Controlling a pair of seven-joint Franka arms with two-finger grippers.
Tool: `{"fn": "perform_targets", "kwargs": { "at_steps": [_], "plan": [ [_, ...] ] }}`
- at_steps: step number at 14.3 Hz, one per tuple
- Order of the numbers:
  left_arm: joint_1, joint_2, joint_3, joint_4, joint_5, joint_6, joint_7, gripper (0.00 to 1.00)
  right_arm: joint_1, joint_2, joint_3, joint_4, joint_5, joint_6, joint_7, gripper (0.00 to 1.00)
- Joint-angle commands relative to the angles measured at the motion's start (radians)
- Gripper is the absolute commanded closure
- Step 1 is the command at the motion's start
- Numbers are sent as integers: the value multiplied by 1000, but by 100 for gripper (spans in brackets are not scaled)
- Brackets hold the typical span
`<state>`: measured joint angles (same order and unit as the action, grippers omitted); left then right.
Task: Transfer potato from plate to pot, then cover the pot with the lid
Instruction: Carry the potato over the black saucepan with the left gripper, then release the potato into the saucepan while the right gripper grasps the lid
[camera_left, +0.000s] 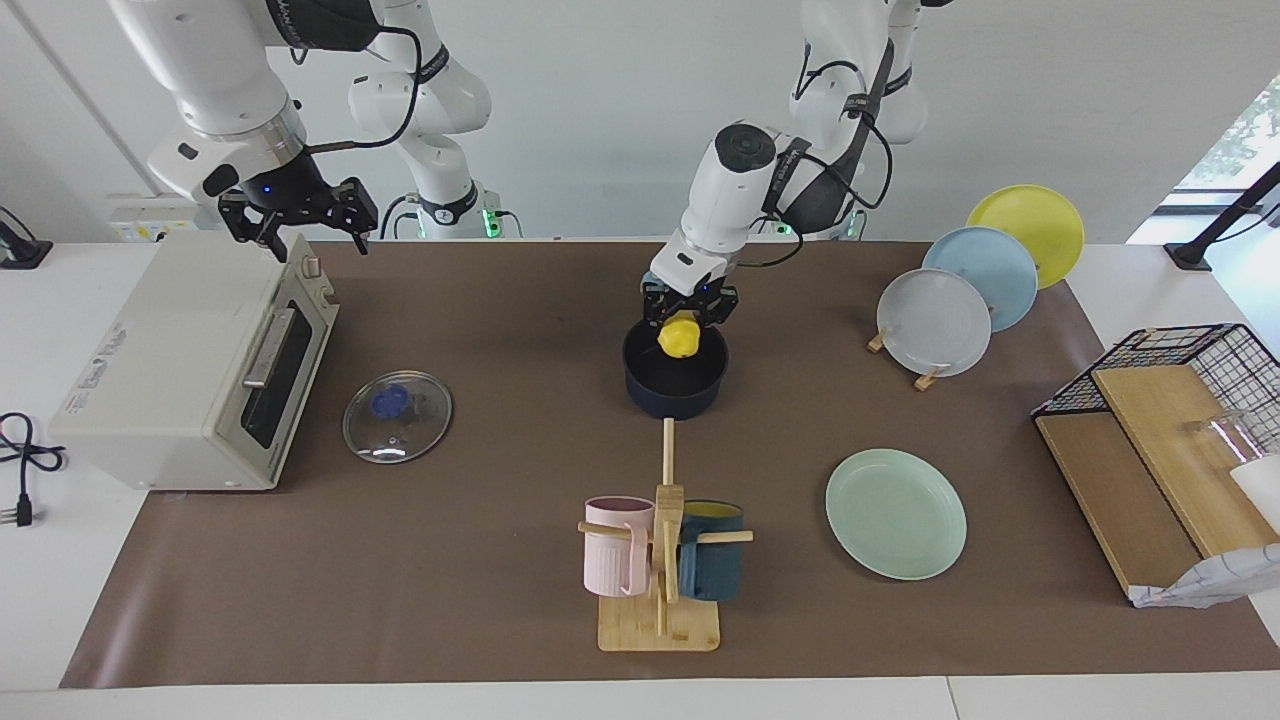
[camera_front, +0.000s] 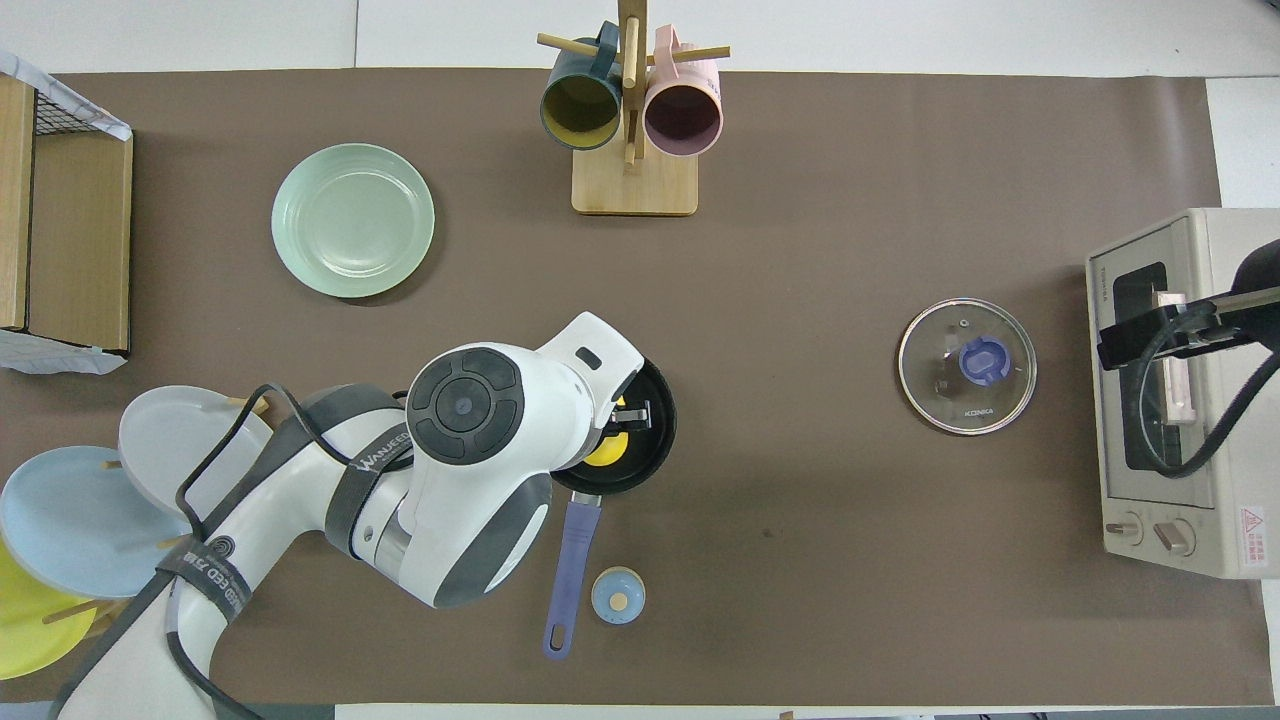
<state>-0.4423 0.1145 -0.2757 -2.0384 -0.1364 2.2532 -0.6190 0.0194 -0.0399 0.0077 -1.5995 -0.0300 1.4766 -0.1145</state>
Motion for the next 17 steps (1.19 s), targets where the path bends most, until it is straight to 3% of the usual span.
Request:
{"fn": "perform_targets", "kwargs": {
  "at_steps": [1, 3, 9, 13, 17],
  "plan": [
    [-16, 19, 16, -9, 21, 37, 28, 100, 16, -25, 5, -58, 38, 71, 10, 0],
    [-10, 22, 16, -11, 24, 37, 59, 100, 31, -23, 5, -76, 48, 113, 12, 0],
    [-9, 25, 18, -85, 35, 140, 110, 100, 22, 92, 5, -111, 48, 229, 1, 0],
    [-19, 48, 20, -86, 35, 155, 105, 100, 34, 109, 5, -238, 48, 431, -28, 0],
    [-29, 66, 20, -86, 76, 158, 73, 100, 33, 156, 5, -269, 48, 519, -89, 0]
  ]
}}
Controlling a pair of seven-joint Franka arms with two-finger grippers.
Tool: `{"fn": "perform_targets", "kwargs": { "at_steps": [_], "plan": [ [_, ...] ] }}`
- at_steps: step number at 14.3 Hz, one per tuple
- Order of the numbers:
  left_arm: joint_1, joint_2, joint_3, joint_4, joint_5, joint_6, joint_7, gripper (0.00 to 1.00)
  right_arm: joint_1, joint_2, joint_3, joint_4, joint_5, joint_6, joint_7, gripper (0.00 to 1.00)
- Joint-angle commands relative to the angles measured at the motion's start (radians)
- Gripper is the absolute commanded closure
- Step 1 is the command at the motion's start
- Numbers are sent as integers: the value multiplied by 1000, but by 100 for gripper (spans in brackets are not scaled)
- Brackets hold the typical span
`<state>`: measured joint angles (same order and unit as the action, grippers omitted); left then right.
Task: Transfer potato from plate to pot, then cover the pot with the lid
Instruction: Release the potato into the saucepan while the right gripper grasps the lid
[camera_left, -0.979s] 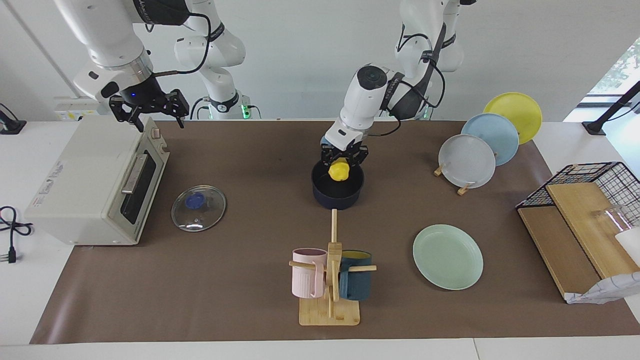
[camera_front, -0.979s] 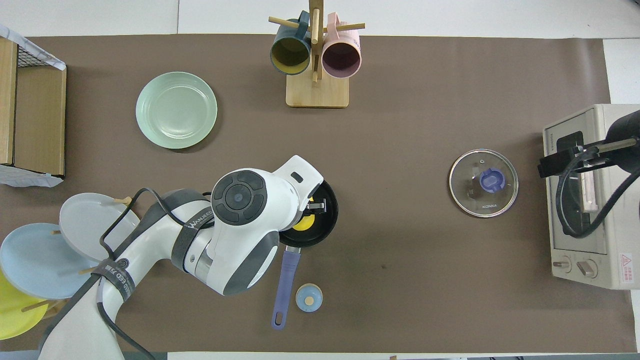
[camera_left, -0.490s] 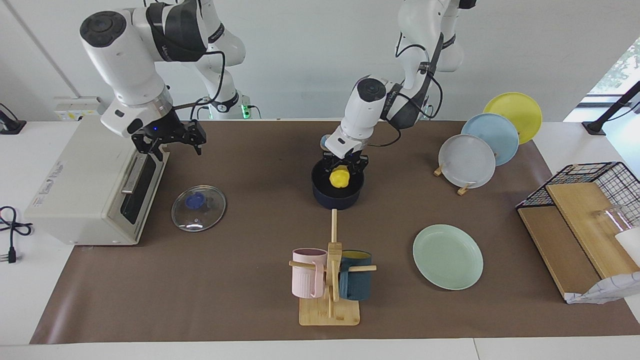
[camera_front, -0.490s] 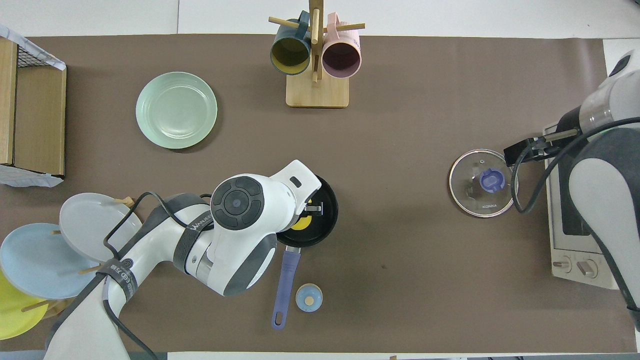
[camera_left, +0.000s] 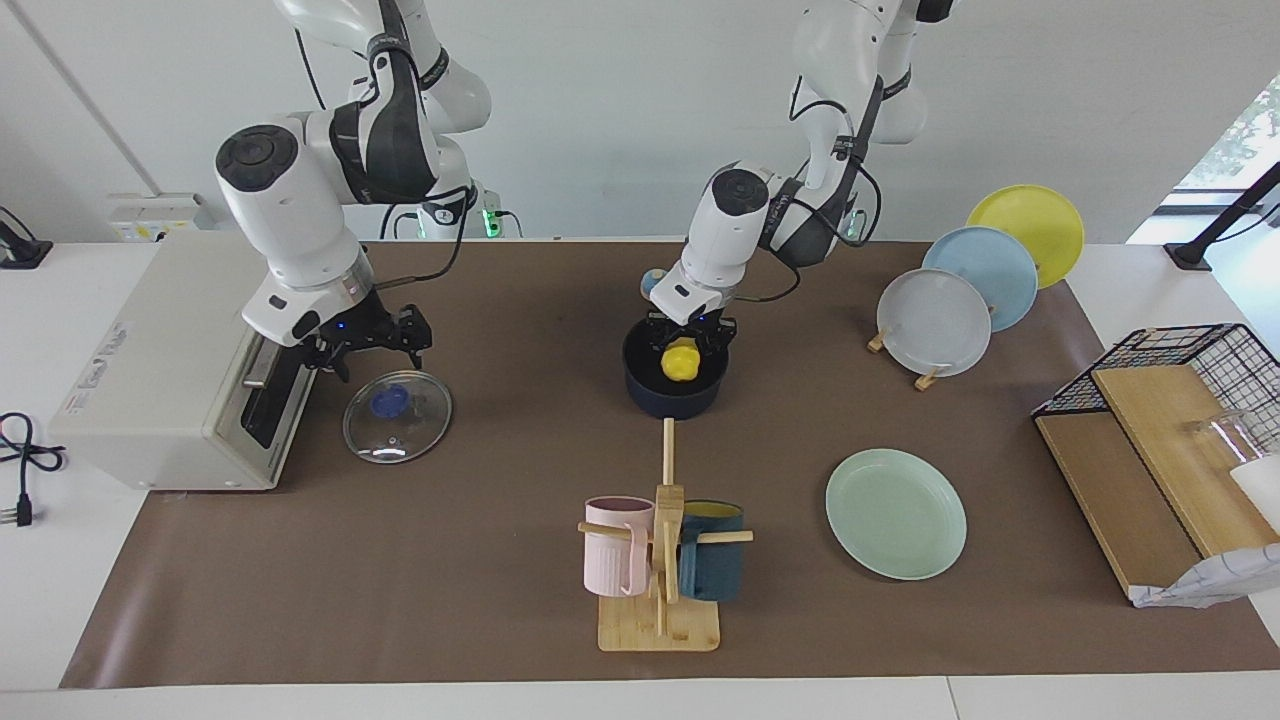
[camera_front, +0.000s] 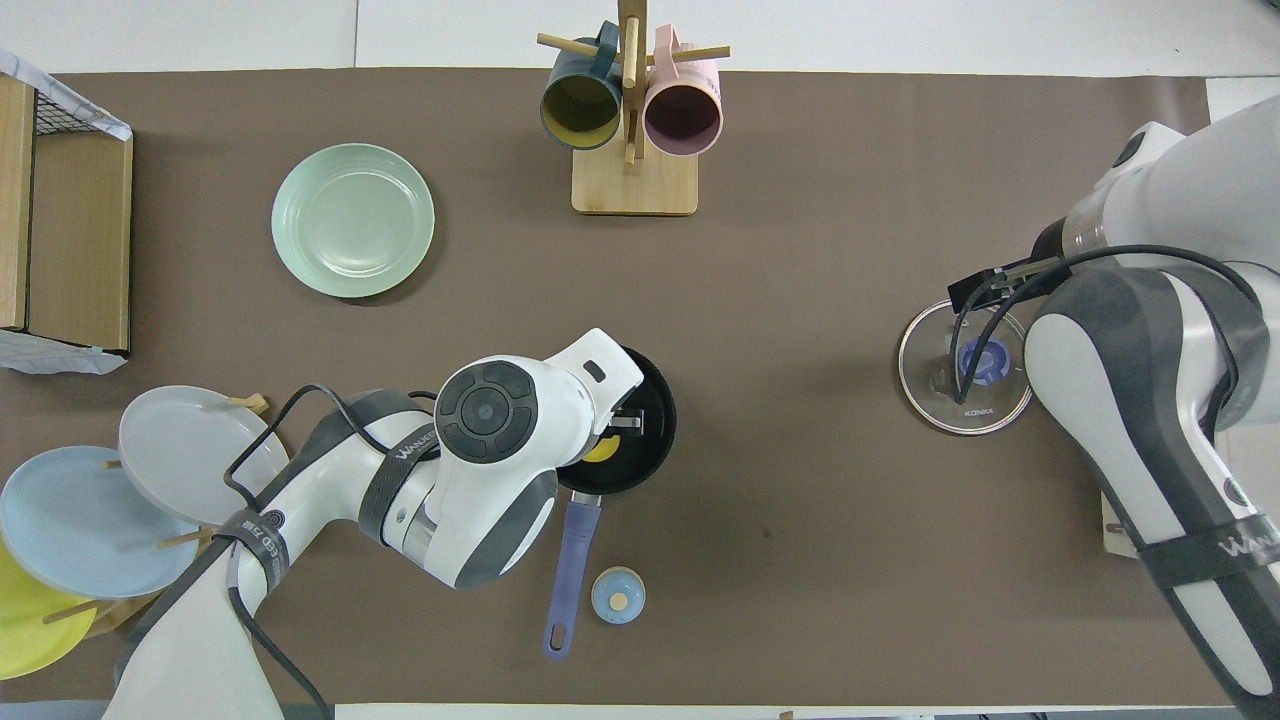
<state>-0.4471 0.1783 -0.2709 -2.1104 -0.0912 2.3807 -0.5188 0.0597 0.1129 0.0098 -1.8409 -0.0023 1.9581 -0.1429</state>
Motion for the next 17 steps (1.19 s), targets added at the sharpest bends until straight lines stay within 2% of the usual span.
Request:
{"fn": "perform_targets", "kwargs": {
  "at_steps": [1, 6, 8, 11, 12, 13, 14, 15, 16, 17],
  "plan": [
    [-34, 3, 15, -14, 37, 29, -44, 100, -11, 10, 2, -40, 22, 56, -95, 0],
    [-68, 24, 15, -14, 109, 31, -153, 100, -27, -36, 2, -260, 24, 261, -159, 0],
    [-68, 32, 13, -13, 137, 31, -165, 100, -31, -53, 2, -313, 24, 309, -159, 0],
    [-68, 32, 13, -13, 140, 28, -156, 100, -76, -68, 2, -336, 24, 283, -207, 0],
    [-68, 32, 13, -13, 143, 25, -155, 85, -89, -78, 2, -368, 24, 298, -234, 0],
    [-68, 32, 13, -13, 145, 22, -156, 56, -89, -87, 2, -386, 24, 320, -241, 0],
    [-70, 30, 13, -11, 145, 18, -158, 36, -90, -90, 2, -403, 22, 330, -244, 0],
    [-70, 30, 13, -11, 145, 17, -158, 22, -92, -90, 2, -411, 24, 346, -248, 0],
    [-70, 30, 13, -11, 145, 17, -158, 4, -93, -85, 2, -412, 24, 354, -247, 0],
    [-70, 30, 13, -8, 145, 15, -158, 0, -92, -75, 2, -417, 22, 381, -242, 0]
  ]
}}
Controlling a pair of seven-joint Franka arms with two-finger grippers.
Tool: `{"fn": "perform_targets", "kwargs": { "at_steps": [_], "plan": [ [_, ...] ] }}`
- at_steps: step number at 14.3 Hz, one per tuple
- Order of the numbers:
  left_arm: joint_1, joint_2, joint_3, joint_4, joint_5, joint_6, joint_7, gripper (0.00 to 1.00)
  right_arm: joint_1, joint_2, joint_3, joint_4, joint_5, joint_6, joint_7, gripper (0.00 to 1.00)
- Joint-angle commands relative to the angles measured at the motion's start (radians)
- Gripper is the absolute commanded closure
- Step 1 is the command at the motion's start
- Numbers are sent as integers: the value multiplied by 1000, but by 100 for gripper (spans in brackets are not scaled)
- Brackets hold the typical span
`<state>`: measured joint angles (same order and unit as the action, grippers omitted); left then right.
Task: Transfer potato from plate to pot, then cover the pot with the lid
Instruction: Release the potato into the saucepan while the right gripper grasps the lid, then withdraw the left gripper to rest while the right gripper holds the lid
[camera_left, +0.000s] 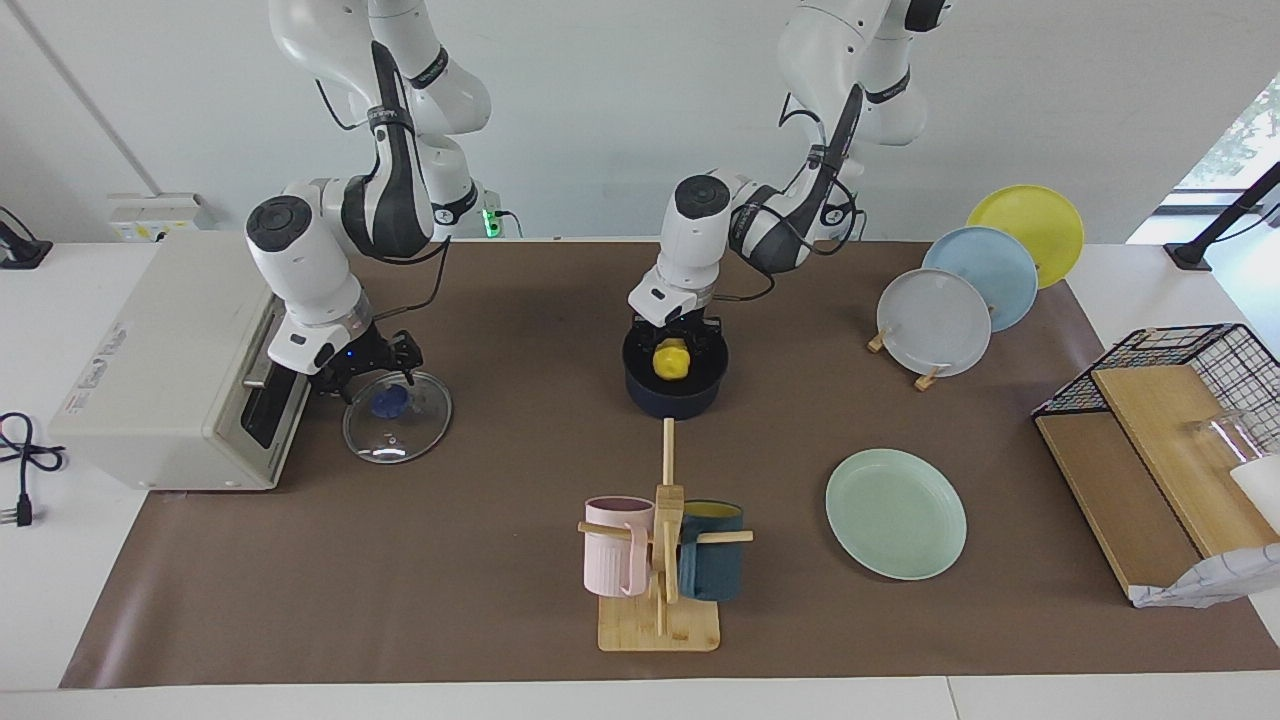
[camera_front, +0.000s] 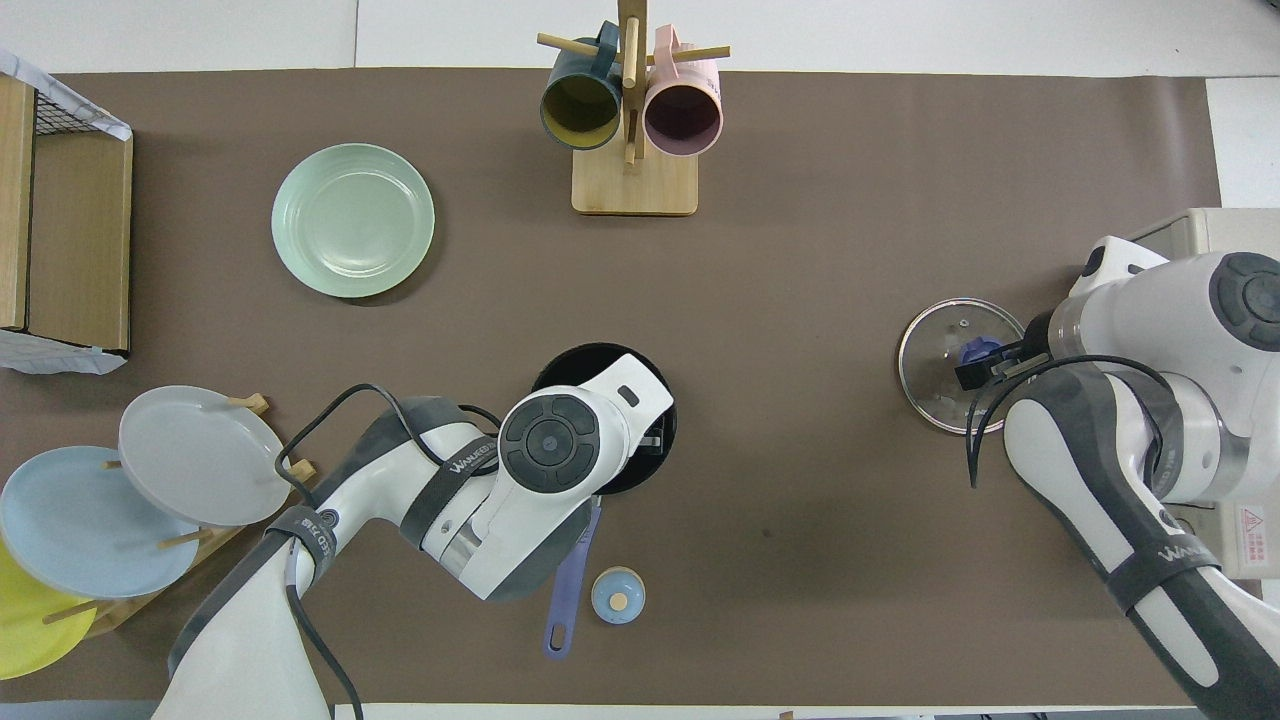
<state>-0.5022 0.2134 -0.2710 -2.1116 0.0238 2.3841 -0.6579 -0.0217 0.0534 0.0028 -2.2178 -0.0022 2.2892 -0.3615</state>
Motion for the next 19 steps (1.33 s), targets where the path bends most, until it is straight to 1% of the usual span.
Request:
{"fn": "perform_targets", "kwargs": {
  "at_steps": [1, 3, 4, 5, 6, 9, 12, 14, 15, 16, 18, 19],
  "plan": [
    [-13, -6, 13, -4, 31, 12, -16, 0, 2, -15, 10, -39, 22, 53, -20, 0],
    [-6, -15, 15, 4, 31, -2, -9, 0, 14, -15, 10, -45, 22, 78, -17, 0],
    [-1, -29, 16, 22, 31, -31, 0, 0, 13, -12, 10, -46, 22, 97, -23, 0],
    [7, -43, 19, 53, 31, -87, 15, 0, 11, 0, 10, -46, 22, 107, -30, 0],
    [36, -55, 19, 97, 31, -158, 46, 0, 8, 26, 10, -46, 22, 116, -30, 0],
    [138, -114, 19, 204, 19, -340, 173, 0, 8, 28, 10, -46, 22, 119, -43, 0],
    [272, -163, 24, 309, 18, -468, 291, 0, 5, 28, 10, -46, 22, 122, -47, 0],
    [377, -167, 27, 364, 16, -512, 418, 0, -3, 35, 10, -43, 24, 122, -47, 0],
    [434, -167, 27, 398, -7, -537, 485, 0, -3, 43, 10, -43, 25, 124, -43, 3],
    [482, -161, 29, 441, -33, -571, 557, 0, -3, 48, 10, -43, 25, 124, -43, 3],
    [559, -158, 29, 490, -38, -629, 630, 0, -1, 48, 10, -40, 25, 122, -45, 3],
    [579, -157, 29, 518, -38, -655, 645, 0, -1, 48, 10, -39, 25, 121, -45, 4]
  ]
}}
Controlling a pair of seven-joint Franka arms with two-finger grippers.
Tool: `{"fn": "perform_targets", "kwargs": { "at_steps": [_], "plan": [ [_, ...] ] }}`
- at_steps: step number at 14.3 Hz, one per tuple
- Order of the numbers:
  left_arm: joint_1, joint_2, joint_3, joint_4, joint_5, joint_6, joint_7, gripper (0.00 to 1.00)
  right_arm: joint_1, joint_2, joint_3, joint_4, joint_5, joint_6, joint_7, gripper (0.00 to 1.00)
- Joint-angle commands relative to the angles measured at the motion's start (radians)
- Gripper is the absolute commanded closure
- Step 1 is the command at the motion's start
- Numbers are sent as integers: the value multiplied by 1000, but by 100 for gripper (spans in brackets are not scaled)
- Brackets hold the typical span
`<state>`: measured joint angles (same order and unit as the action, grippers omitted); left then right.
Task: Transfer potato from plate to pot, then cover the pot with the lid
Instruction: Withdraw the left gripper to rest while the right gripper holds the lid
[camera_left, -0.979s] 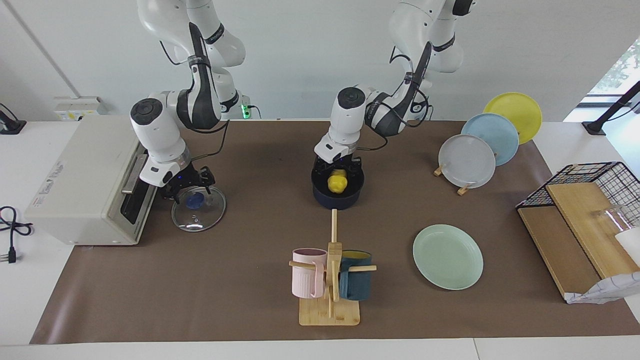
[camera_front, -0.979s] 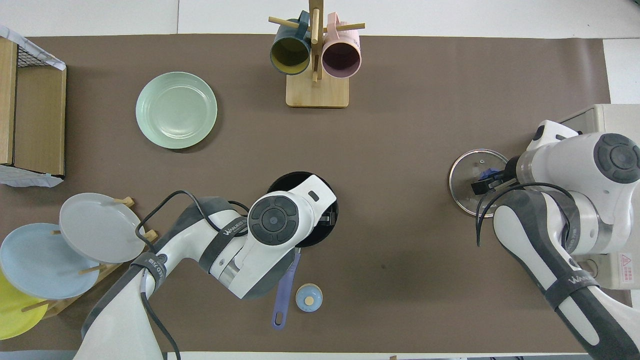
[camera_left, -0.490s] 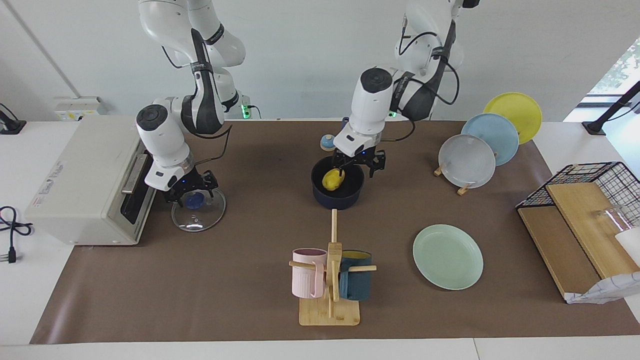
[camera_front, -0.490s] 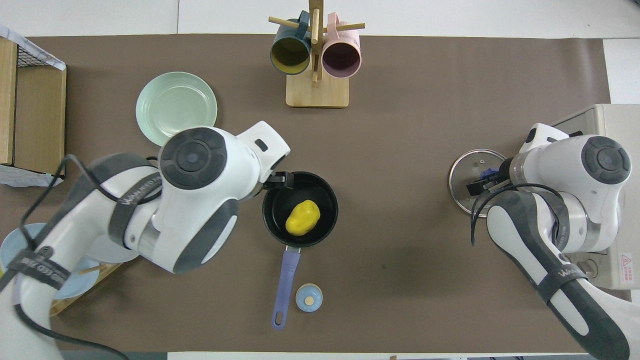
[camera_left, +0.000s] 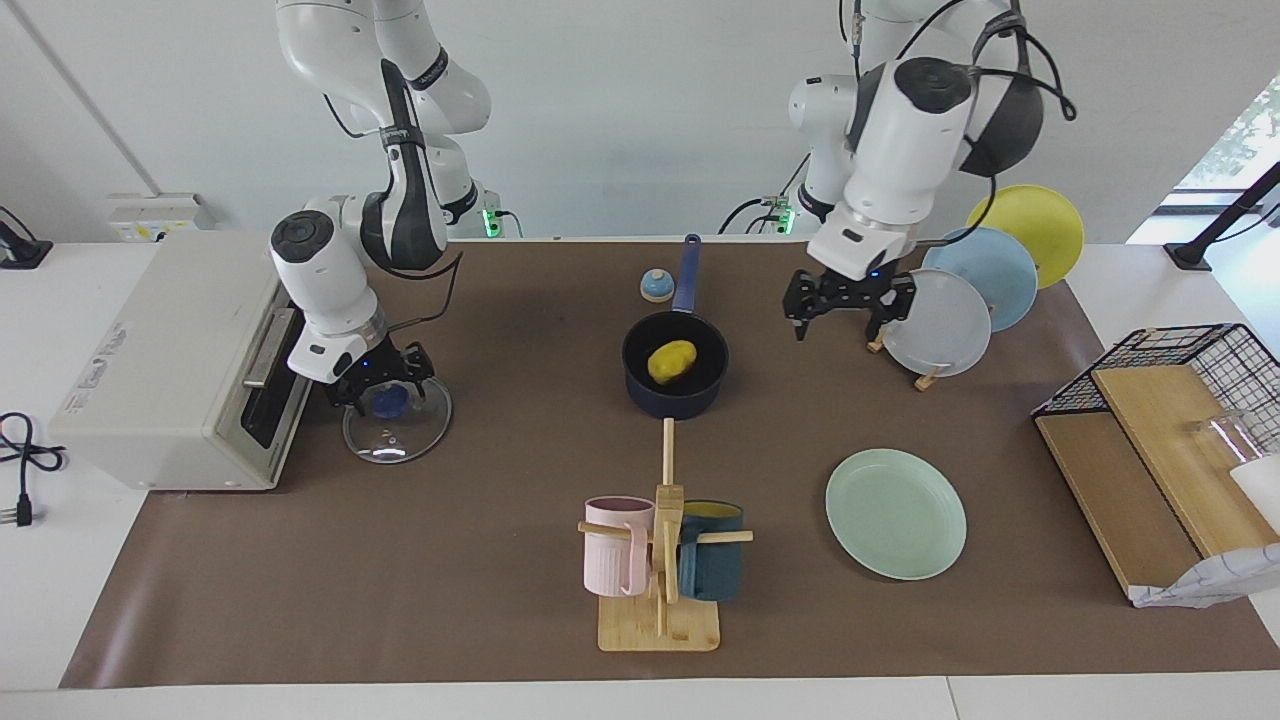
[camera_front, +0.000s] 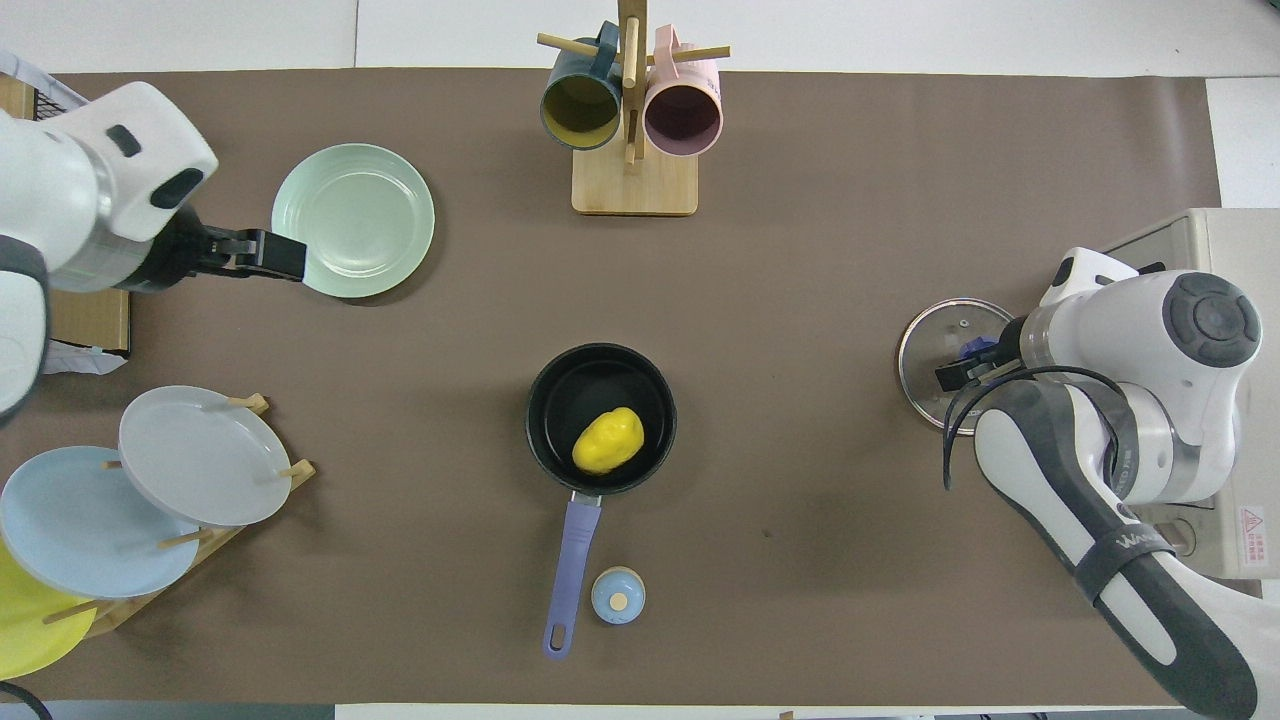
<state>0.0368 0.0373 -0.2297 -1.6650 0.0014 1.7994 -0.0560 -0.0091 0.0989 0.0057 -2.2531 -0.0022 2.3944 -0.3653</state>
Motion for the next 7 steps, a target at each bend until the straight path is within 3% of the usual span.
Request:
{"fn": "perform_targets", "kwargs": {
  "at_steps": [1, 5, 7],
  "plan": [
    [55, 22, -13, 105, -12, -115, 47, 0, -12, 2, 7, -2, 25, 12, -40, 9],
    [77, 18, -10, 172, -3, -286, 50, 0, -14, 2, 7, 1, 25, 2, -44, 34],
    [71, 4, 12, 172, 5, -342, 51, 0, -15, 2, 7, 12, 25, -15, -43, 56]
  ]
}}
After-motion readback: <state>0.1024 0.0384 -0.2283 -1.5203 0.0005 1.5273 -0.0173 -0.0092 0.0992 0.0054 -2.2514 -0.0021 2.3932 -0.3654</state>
